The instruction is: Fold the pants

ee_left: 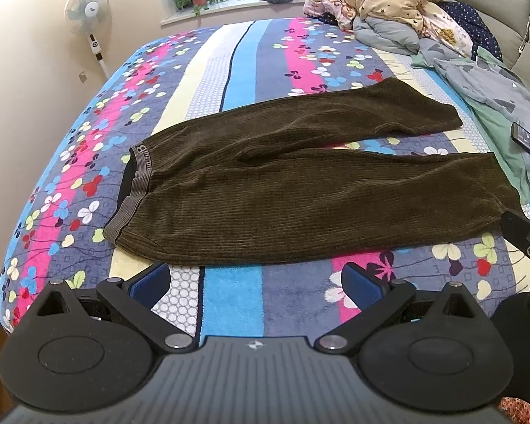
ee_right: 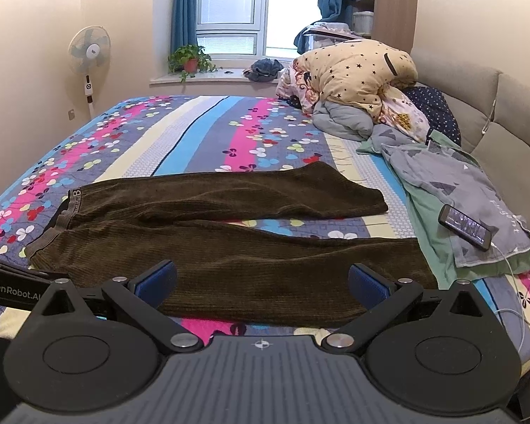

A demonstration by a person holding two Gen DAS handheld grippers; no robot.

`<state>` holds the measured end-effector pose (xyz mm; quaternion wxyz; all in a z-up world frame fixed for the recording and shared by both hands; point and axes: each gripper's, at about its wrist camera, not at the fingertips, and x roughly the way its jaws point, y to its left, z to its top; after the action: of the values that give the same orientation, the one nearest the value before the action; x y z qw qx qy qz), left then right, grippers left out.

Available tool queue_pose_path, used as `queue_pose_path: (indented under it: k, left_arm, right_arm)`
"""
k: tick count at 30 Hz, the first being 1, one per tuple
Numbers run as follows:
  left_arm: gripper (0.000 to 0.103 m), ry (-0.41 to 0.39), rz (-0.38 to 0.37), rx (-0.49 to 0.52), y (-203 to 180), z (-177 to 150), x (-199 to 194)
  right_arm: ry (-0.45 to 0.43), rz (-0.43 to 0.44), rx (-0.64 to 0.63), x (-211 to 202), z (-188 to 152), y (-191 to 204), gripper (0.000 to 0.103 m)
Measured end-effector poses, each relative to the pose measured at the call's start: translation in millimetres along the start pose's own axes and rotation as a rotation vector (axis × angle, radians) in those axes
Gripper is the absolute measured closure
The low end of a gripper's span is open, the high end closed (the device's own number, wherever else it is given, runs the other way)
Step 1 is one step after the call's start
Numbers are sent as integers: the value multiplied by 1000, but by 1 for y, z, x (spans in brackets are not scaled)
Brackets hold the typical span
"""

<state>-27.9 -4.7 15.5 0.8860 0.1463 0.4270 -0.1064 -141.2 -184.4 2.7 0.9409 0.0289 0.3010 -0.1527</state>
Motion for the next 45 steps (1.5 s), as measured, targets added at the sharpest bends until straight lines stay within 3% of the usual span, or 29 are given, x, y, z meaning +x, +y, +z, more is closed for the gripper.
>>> queue_pose_path:
  k: [45]
  left_arm:
    - [0, 20, -15, 28, -10, 0, 8]
  right_arm:
    - [24, -20, 11, 11, -4, -6, 0]
